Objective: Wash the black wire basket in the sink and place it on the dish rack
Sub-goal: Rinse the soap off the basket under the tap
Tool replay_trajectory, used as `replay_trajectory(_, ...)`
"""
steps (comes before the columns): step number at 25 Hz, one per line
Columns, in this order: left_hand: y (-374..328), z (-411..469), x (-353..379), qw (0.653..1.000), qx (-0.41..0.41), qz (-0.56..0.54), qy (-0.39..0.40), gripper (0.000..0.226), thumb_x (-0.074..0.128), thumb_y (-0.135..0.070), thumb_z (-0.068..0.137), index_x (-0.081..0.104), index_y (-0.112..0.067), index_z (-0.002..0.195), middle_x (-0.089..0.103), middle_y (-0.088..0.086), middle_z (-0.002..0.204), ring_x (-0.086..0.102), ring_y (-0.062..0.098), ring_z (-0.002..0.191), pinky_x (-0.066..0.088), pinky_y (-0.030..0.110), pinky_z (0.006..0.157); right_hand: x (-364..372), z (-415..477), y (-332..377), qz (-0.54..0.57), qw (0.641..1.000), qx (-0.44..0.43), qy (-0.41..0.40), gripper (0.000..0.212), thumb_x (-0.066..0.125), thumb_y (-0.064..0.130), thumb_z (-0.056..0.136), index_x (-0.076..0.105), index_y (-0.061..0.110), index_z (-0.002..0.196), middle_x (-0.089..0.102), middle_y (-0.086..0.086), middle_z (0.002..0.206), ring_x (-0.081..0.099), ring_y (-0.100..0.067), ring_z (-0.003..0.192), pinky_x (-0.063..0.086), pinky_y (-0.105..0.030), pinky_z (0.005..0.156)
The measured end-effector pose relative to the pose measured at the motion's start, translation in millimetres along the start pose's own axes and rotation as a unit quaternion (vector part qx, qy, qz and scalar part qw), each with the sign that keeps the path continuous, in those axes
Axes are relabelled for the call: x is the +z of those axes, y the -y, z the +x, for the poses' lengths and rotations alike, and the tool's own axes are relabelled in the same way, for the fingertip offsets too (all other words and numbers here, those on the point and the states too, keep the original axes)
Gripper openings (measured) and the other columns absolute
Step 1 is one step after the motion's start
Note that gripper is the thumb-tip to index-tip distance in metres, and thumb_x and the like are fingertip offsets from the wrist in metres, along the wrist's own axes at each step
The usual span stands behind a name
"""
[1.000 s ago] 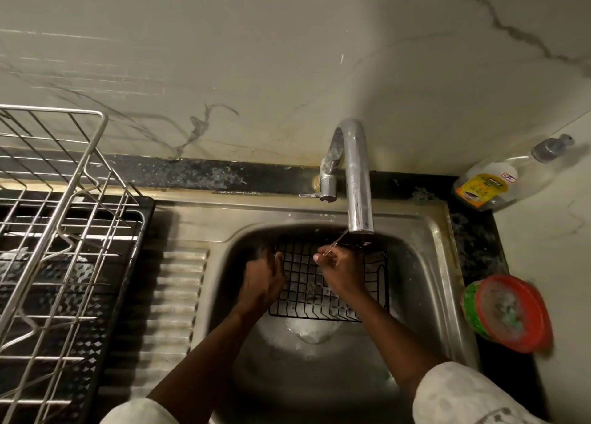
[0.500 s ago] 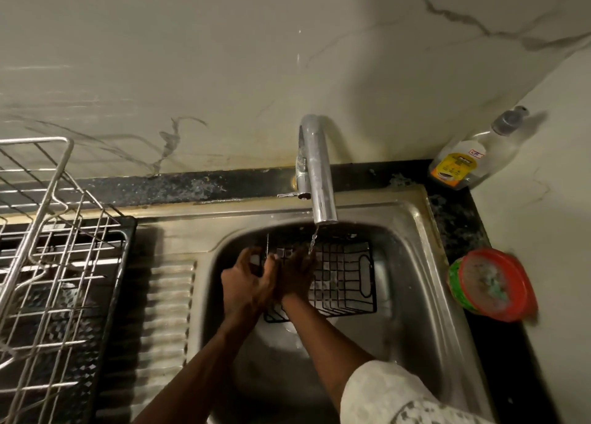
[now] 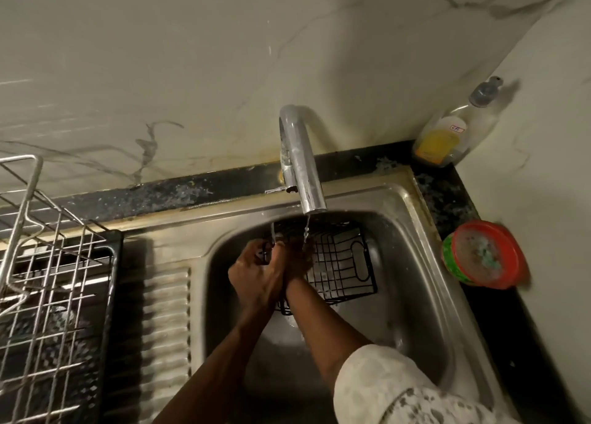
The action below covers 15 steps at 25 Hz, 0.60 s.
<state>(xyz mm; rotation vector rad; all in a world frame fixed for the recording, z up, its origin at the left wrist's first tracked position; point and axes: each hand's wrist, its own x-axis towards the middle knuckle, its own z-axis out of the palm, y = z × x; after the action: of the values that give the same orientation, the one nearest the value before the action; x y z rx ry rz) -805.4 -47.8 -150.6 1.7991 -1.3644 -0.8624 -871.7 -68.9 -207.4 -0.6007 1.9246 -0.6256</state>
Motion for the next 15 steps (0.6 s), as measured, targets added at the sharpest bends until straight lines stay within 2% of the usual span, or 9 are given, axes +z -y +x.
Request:
replay_trajectory(4,19,6,-2,1.000,-0.010,-0.003,0.012,0.034,0.062,-0.059,0.081,0.067,-0.027,0.074,0.062,-0.010,0.063,0.059,0.008,0.065,0.048,0.038,0.083,9,10,-27,-0.138,0.990,-0.001,0.000,0.094,0.027,0.076,0.083,0.010,0.025,0.160,-0.012,-0.008,0.168,-0.013,-0.028,0.154,-0.005,-0.060,0.119)
replay_trajectory(5,23,5,-1,1.000,-0.014,-0.011,0.016,0.031,0.060,-0.059,0.079,0.066,-0.029,0.075,0.062,-0.010,0.063,0.060,0.011,0.065,0.051,0.044,0.085,10,7,-29,-0.120,0.993,0.009,-0.010,0.098,0.026,0.075,0.080,0.011,0.023,0.160,-0.009,-0.008,0.168,-0.010,-0.029,0.154,-0.001,-0.058,0.120)
replay_trajectory(7,28,5,-3,1.000,-0.018,-0.015,0.012,0.031,0.059,-0.057,0.078,0.067,-0.027,0.074,0.061,-0.009,0.060,0.060,0.013,0.060,0.052,0.047,0.085,6,4,-26,-0.025,0.995,0.010,-0.096,0.079,0.041,0.055,0.087,0.031,0.012,0.152,0.022,-0.017,0.162,0.030,-0.032,0.145,0.034,-0.038,0.116)
replay_trajectory(8,32,7,-5,1.000,-0.023,-0.015,0.008,0.033,0.058,-0.057,0.077,0.067,-0.025,0.073,0.060,-0.009,0.059,0.058,0.012,0.058,0.052,0.048,0.085,-3,4,-20,0.028,0.987,0.031,-0.152,0.059,0.051,0.034,0.092,0.040,0.008,0.143,0.039,-0.019,0.151,0.048,-0.032,0.128,0.047,-0.025,0.097)
replay_trajectory(9,35,8,-7,1.000,-0.022,-0.017,0.005,0.033,0.058,-0.057,0.078,0.066,-0.025,0.072,0.060,-0.011,0.059,0.057,0.011,0.057,0.052,0.048,0.086,-9,11,-22,0.056,0.979,0.054,-0.187,0.048,0.056,0.018,0.093,0.042,0.006,0.138,0.043,-0.022,0.146,0.053,-0.032,0.119,0.051,-0.025,0.086)
replay_trajectory(10,36,8,-8,1.000,-0.018,-0.018,0.004,0.032,0.060,-0.056,0.078,0.065,-0.025,0.072,0.059,-0.012,0.059,0.056,0.010,0.056,0.052,0.049,0.088,-18,20,-28,0.062,0.977,0.081,-0.186,0.048,0.054,0.017,0.095,0.040,0.004,0.139,0.038,-0.024,0.150,0.050,-0.036,0.125,0.050,-0.034,0.094)
replay_trajectory(12,32,6,-5,1.000,-0.002,-0.025,-0.001,0.034,0.060,-0.057,0.079,0.064,-0.024,0.074,0.059,-0.013,0.062,0.056,0.006,0.058,0.046,0.034,0.099,-26,31,-37,-0.025,0.989,0.099,-0.106,0.059,0.039,0.034,0.104,0.028,0.002,0.152,0.010,-0.022,0.164,0.016,-0.036,0.151,0.023,-0.054,0.119)
replay_trajectory(13,30,5,-2,1.000,0.001,-0.024,-0.001,0.039,0.060,-0.060,0.079,0.065,-0.022,0.075,0.059,-0.013,0.064,0.056,0.004,0.060,0.039,0.020,0.098,-24,27,-34,-0.069,0.990,0.093,-0.075,0.066,0.031,0.043,0.106,0.017,0.003,0.157,-0.001,-0.018,0.167,0.000,-0.033,0.154,0.009,-0.055,0.122)
replay_trajectory(15,32,9,0,1.000,-0.001,-0.026,0.008,0.041,0.062,-0.061,0.079,0.066,-0.021,0.075,0.060,-0.010,0.064,0.057,0.007,0.061,0.042,0.026,0.088,-7,11,-20,-0.108,0.992,0.071,-0.014,0.082,0.027,0.059,0.103,-0.002,0.009,0.160,-0.012,-0.016,0.167,-0.012,-0.031,0.154,-0.002,-0.052,0.123)
